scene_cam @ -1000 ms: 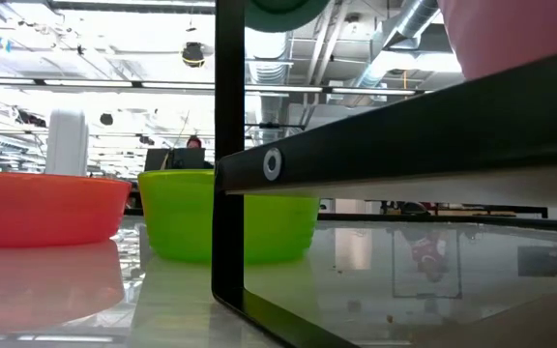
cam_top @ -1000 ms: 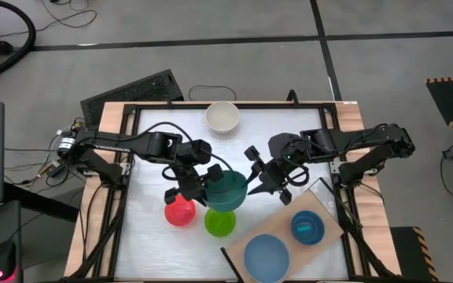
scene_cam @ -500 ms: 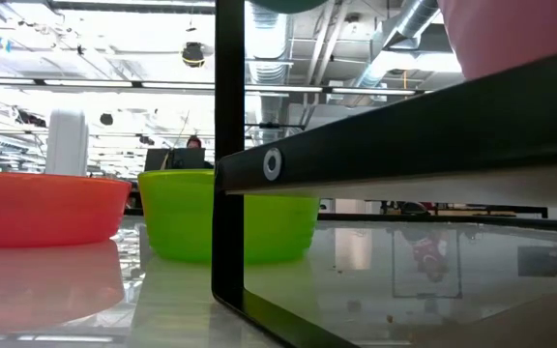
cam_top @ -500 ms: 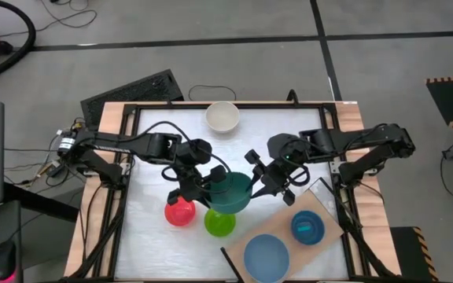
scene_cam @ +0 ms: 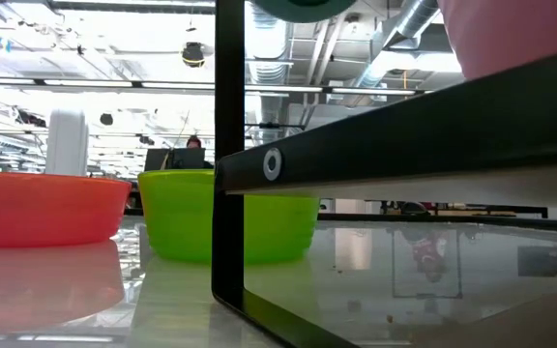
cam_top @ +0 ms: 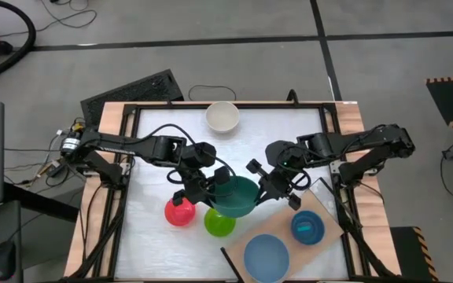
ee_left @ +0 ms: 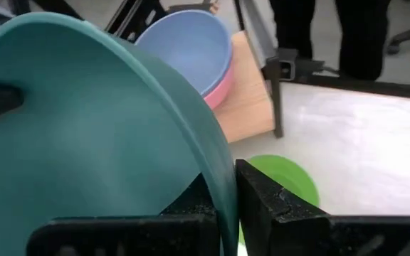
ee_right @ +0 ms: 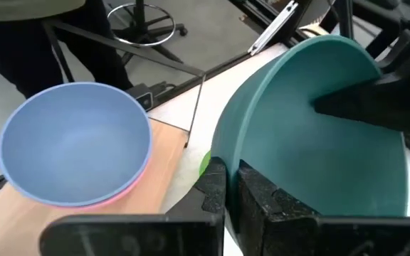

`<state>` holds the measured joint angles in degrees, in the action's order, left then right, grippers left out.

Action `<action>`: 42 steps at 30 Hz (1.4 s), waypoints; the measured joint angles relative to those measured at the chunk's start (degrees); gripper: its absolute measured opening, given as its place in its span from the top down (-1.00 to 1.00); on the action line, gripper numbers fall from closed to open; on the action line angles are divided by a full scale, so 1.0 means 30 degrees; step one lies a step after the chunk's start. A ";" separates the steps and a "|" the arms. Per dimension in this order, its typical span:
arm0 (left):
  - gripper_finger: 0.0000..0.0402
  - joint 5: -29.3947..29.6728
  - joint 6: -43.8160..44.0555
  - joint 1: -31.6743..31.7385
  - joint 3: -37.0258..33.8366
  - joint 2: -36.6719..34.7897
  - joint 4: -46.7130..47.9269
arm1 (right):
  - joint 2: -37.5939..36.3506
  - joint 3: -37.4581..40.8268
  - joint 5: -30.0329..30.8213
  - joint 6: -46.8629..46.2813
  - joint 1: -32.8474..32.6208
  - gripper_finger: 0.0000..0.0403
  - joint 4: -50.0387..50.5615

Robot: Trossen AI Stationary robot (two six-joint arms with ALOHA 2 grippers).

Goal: Place and stack bowls onto a shelf
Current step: Stack the dark green bowl on top of the light blue bowl on the shelf

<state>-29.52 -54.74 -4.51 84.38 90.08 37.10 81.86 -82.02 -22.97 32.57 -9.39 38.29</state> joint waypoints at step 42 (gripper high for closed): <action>-0.11 1.2528 0.6314 -0.1287 0.3235 -0.0184 0.1941 | -0.0107 -0.0073 0.1446 -0.2051 -0.0769 0.85 0.3777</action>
<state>8.06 -35.80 -8.37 94.08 89.53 42.93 81.54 -82.24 -18.63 26.41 -11.70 49.62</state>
